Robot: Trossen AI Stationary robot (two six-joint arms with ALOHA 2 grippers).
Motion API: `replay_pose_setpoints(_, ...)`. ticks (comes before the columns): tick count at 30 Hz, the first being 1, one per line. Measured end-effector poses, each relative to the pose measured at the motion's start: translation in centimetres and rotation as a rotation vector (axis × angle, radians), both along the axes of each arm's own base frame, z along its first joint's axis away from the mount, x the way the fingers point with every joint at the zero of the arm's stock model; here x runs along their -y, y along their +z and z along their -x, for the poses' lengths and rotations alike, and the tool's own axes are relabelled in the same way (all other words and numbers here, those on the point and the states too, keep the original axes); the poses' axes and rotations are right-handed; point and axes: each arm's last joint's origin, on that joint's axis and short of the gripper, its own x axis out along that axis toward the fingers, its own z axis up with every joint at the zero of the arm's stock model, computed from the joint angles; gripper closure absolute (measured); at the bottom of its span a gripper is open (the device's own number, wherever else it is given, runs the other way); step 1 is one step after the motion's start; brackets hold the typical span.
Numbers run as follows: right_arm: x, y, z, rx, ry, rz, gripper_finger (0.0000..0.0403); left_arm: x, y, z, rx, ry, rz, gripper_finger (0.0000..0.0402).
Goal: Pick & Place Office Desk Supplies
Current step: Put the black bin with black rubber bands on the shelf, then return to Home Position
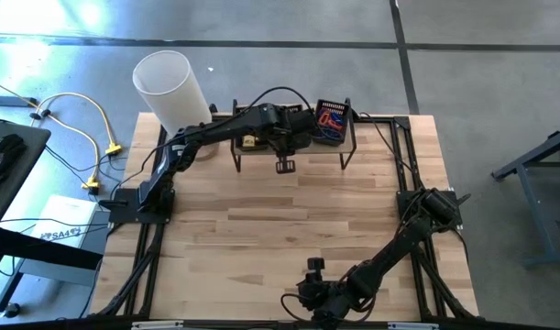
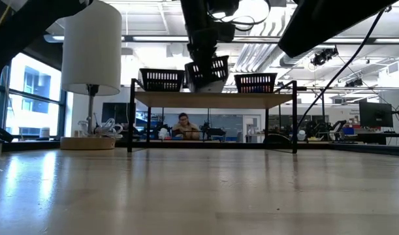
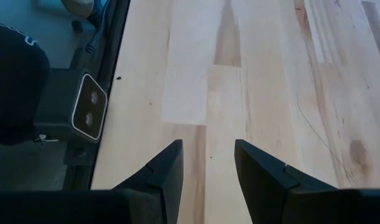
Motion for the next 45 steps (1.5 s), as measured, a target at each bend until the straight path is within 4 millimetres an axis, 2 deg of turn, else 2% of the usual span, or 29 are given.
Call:
replay_pose_setpoints(8, 0.0, 0.0, 0.1, -0.003, 0.000, 0.005, 0.0270, 0.2, -0.1, 0.1, -0.016, -0.006, 0.003, 0.0399)
replay_pose_setpoints(20, 0.0, 0.0, 0.1, -0.003, -0.001, 0.007, 0.0270, 0.2, -0.1, 0.3, -0.046, -0.045, -0.012, 0.0372)
replay_pose_setpoints(30, 0.0, 0.0, 0.1, -0.003, -0.004, 0.004, 0.0270, 0.0, -0.1, 0.3, -0.067, -0.019, -0.088, 0.0323)
replay_pose_setpoints(37, 0.0, 0.0, 0.0, -0.002, -0.003, 0.005, 0.0270, 1.0, 0.1, -0.2, -0.033, -0.009, -0.114, 0.0303)
replay_pose_setpoints(45, 0.0, 0.0, 0.0, -0.002, -0.003, 0.003, 0.0270, 2.8, 0.1, -0.4, -0.054, 0.000, -0.170, 0.0300)
